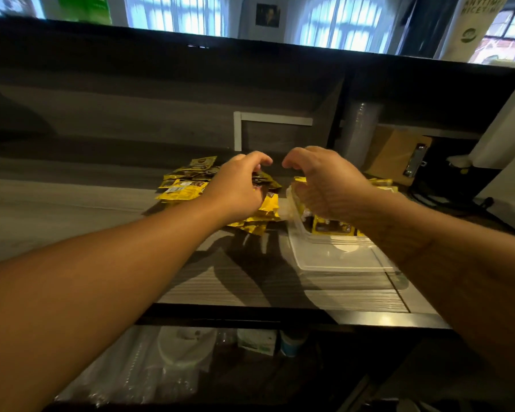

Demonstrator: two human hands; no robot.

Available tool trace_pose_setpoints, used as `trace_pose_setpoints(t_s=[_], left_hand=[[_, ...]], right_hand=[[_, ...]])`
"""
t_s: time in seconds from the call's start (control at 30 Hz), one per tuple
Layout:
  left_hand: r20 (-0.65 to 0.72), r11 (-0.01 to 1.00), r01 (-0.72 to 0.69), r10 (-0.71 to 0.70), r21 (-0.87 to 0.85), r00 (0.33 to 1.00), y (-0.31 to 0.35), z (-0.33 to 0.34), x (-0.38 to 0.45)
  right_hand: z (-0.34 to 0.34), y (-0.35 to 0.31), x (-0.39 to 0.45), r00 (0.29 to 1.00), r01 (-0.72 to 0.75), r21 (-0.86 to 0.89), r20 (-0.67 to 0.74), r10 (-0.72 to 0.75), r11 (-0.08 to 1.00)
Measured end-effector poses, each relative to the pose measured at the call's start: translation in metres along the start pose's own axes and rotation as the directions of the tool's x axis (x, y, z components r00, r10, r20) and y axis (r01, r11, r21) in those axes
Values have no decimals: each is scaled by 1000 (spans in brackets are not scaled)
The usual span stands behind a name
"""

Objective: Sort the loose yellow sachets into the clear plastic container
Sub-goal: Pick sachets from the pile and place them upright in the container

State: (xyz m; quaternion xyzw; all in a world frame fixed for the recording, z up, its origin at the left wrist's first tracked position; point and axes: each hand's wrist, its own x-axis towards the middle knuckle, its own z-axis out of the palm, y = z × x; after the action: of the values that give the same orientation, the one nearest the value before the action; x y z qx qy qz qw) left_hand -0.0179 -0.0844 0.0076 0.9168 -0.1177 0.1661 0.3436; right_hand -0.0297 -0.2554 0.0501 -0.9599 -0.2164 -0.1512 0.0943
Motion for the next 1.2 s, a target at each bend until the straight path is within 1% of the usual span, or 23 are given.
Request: trace_pose_setpoints(t_s=[0.1,0.17,0.27,0.3,0.37,0.43,0.5,0.53,0.6,0.67,0.7,0.77,0.83,0.9,0.93,0.97,1.0,1.03,1.1,1.2], left_hand=[[-62,998,32,-28,60,998,-32,-15,-16],[-107,994,44,-33,100,994,-52,-24,-22],[-179,978,115,-84,172,980,-75,-28,-27],[-220,975,135,-95,174,971,-81,-28,-28],[-324,982,145,-100,118,941,-91,-25,-31],[-431,995,76,-40,65,901,-97,-23,-34],[-500,999,-22,43,49,865,-99,-21,-35],[-511,997,-51,70,52,857,-98,-21,-34],[-495,998,-30,52,51,867,-98,-20,-32],[-479,997,73,-52,25,876,-104,-22,-29],[-466,991,137,-115,14,877,-108,-25,-28],[-396,969,245,-216,25,892,-111,-29,-26],[-288,961,272,-247,50,925,-108,-30,-27],[-178,959,278,-265,53,948,-102,-31,-28],[-141,955,288,-276,71,951,-102,-32,-29],[-130,952,291,-277,100,952,-102,-32,-29],[-156,952,279,-259,125,953,-103,-33,-29],[-210,956,258,-227,136,951,-105,-33,-29],[-339,974,208,-166,92,926,-108,-33,-29],[-479,985,173,-150,3,865,-106,-33,-29]], right_hand=[[14,-39,7,999,37,68,-16,-36,997],[28,-64,10,1000,28,101,-1,-28,994],[54,-89,16,999,-37,148,19,35,988],[63,-92,19,998,-70,172,11,70,983],[78,-95,25,983,-170,249,-19,180,953],[91,-93,30,961,-227,291,-88,263,929],[101,-89,33,946,-230,278,-162,281,933],[104,-86,35,944,-210,278,-193,269,937],[108,-82,36,942,-162,284,-242,234,945],[110,-79,36,944,-140,270,-254,211,953],[111,-78,36,950,-147,253,-234,208,956],[111,-77,36,964,-193,232,-136,229,953],[111,-76,36,964,-246,236,-37,262,940],[111,-75,36,962,-257,230,-36,272,938],[111,-74,36,961,-246,221,-69,267,944],[111,-73,35,960,-228,213,-116,256,950],[111,-73,33,955,-209,212,-165,245,955],[111,-73,32,948,-189,223,-212,237,956],[110,-73,30,920,-139,291,-316,233,946],[109,-75,27,855,-33,427,-457,247,904]])
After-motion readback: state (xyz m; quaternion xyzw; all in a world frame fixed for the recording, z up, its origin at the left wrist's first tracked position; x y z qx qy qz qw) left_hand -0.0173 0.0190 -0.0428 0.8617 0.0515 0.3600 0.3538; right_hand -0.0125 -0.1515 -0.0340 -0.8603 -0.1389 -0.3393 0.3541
